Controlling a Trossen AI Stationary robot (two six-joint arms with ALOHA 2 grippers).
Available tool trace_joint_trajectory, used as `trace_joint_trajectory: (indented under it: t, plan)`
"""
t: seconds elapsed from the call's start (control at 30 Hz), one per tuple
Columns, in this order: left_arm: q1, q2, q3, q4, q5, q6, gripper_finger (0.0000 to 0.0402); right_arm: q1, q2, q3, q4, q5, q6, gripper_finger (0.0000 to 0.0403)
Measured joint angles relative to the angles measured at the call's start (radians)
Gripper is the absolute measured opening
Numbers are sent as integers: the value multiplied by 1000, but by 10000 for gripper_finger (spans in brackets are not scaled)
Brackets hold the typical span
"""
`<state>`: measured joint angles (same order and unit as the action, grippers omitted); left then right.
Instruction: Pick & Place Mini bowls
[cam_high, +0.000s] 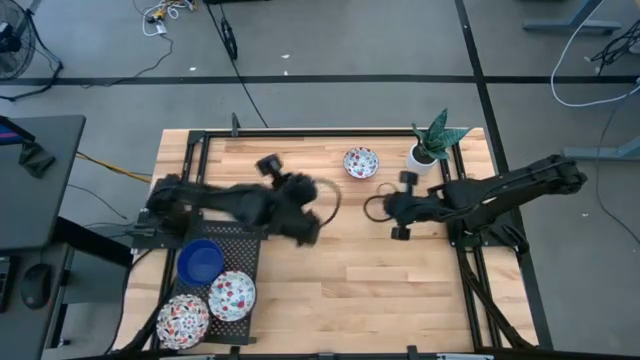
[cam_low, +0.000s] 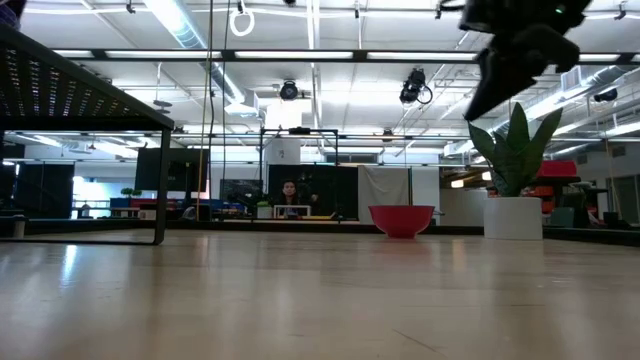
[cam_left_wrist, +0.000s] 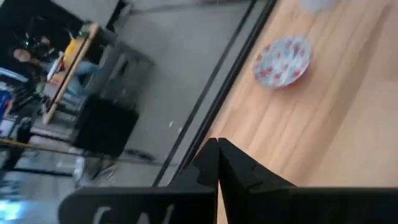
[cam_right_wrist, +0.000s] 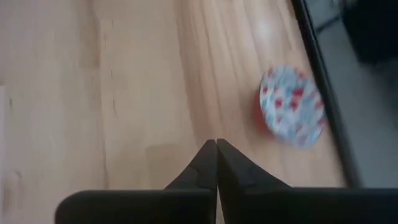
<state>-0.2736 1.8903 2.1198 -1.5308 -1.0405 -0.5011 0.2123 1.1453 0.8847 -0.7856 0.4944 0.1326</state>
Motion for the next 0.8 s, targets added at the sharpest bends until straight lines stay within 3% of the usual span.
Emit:
trace_joint_trajectory:
  t: [0.17, 0.37, 0.47, 0.6, 0.73, 0.8]
  plan:
    - [150, 85, -1, 168, 122, 235, 3, 14, -124, -127, -8, -46, 152, 3]
    - [280, 169, -1, 571, 428, 549, 3, 44, -199, -302, 158, -131, 206, 5]
    - [329, 214, 0, 719, 539, 620, 2, 51, -208, -395, 359, -188, 174, 6]
    - [372, 282, 0, 855, 651, 666, 2, 52, -204, -536, 757, -226, 77, 6]
    - [392, 350, -11, 947, 731, 692, 1, 52, -201, -668, 1130, -206, -6, 6]
    - [402, 356, -79, 1062, 774, 696, 1, 51, -205, -716, 1238, -155, -8, 6]
